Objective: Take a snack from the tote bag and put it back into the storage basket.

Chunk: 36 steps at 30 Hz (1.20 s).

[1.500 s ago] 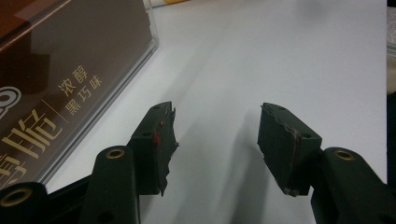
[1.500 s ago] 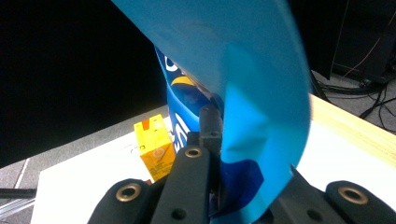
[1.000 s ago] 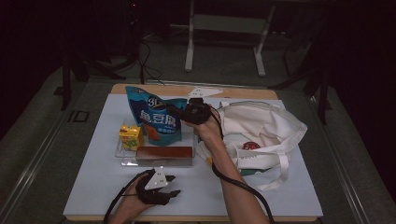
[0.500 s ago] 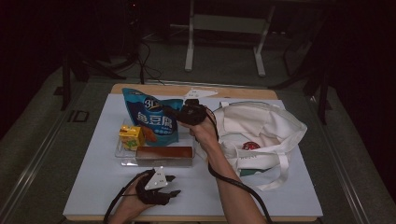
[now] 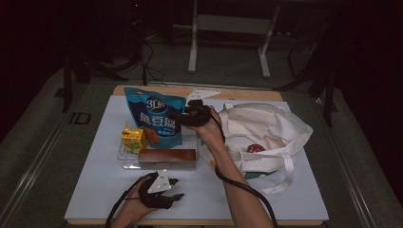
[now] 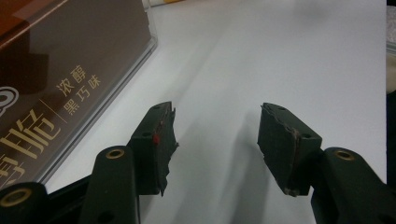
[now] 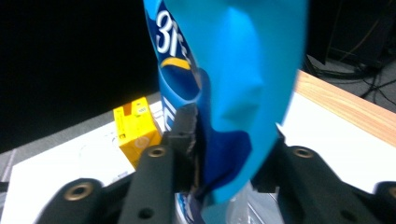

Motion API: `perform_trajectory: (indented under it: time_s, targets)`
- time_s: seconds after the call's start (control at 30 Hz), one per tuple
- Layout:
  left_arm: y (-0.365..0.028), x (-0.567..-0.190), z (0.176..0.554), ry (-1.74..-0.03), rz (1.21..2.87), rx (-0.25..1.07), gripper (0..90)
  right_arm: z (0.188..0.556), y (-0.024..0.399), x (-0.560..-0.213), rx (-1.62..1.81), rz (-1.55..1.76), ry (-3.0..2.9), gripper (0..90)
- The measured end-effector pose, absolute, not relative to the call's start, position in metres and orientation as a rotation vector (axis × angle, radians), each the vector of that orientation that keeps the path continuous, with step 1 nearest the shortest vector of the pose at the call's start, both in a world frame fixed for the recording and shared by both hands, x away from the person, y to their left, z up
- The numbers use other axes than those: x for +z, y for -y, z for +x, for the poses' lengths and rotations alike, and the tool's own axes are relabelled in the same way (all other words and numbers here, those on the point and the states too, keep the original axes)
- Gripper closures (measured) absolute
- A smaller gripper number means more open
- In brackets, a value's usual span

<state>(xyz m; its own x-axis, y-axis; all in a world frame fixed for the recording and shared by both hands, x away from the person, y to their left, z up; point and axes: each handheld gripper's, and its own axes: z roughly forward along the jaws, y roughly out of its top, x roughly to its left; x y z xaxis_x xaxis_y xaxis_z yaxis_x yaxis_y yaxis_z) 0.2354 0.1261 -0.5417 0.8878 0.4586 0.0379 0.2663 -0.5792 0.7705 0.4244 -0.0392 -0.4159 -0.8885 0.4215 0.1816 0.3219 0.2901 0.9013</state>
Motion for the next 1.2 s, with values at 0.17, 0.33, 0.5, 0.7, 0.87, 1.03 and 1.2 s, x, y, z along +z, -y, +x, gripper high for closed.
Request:
perform_trajectory:
  time_s: [0.17,0.33,0.5,0.7,0.87,1.03,1.2]
  targets:
    - [-0.126,-0.542,0.236,-0.520,2.218,0.293,45.7,0.423,0.040,-0.413,1.596,0.694,-2.473,58.7]
    - [-0.126,-0.542,0.236,-0.519,2.220,0.292,45.7,0.423,0.045,-0.408,1.568,0.694,-2.496,55.9]
    - [-0.126,-0.542,0.236,-0.518,2.224,0.293,45.7,0.422,0.049,-0.401,1.561,0.684,-2.501,53.5]
    - [-0.126,-0.542,0.236,-0.522,2.221,0.291,45.7,0.418,0.053,-0.386,1.535,0.647,-2.516,51.0]
    - [-0.126,-0.542,0.236,-0.522,2.222,0.291,45.7,0.415,0.059,-0.374,1.497,0.613,-2.522,50.8]
    - [-0.126,-0.542,0.236,-0.522,2.222,0.291,45.7,0.415,0.068,-0.371,1.451,0.609,-2.545,50.3]
    - [-0.126,-0.542,0.236,-0.523,2.222,0.292,45.7,0.414,0.079,-0.371,1.428,0.603,-2.557,50.2]
